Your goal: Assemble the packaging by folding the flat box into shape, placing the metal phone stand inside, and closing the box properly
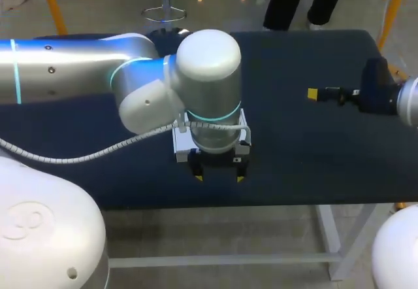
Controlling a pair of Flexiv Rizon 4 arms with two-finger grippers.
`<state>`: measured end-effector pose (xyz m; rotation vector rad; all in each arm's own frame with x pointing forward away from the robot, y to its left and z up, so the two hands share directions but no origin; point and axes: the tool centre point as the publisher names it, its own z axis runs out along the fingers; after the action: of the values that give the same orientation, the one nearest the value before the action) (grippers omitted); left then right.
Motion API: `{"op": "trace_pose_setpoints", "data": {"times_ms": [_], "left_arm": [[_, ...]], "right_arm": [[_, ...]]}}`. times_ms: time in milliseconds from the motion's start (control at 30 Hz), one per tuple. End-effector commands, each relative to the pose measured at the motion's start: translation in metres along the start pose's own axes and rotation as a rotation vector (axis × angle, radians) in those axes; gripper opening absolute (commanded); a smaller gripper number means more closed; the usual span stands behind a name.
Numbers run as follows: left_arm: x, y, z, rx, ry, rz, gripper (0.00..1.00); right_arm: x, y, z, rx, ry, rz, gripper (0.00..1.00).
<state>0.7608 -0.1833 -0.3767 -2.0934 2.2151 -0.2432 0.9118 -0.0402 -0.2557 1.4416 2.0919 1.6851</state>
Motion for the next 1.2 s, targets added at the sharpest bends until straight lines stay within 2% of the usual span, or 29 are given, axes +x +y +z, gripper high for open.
{"op": "trace_pose_setpoints", "data": {"times_ms": [33,133,333,533,867,1200], "left_arm": [[0.007,-0.006,0.012,0.009,-0.024,-0.014,1.00],[0.006,-0.011,0.016,0.013,-0.040,-0.026,1.00],[0.005,-0.018,0.018,0.017,-0.059,-0.052,1.00],[0.000,-0.026,0.021,0.021,-0.070,-0.081,1.00],[-0.015,-0.045,0.029,0.005,-0.058,-0.129,1.00],[-0.029,-0.066,0.034,0.003,-0.061,-0.168,1.00]], "right_arm": [[0.000,-0.001,0.000,-0.006,0.000,-0.001,1.00],[-0.002,-0.002,0.001,-0.015,0.016,-0.015,1.00],[-0.011,0.001,0.002,-0.097,0.124,-0.219,1.00],[-0.015,0.004,0.001,-0.129,0.155,-0.394,1.00],[-0.019,0.009,0.005,-0.151,0.176,-0.528,1.00],[-0.019,0.012,0.003,-0.160,0.155,-0.553,1.00]]}}
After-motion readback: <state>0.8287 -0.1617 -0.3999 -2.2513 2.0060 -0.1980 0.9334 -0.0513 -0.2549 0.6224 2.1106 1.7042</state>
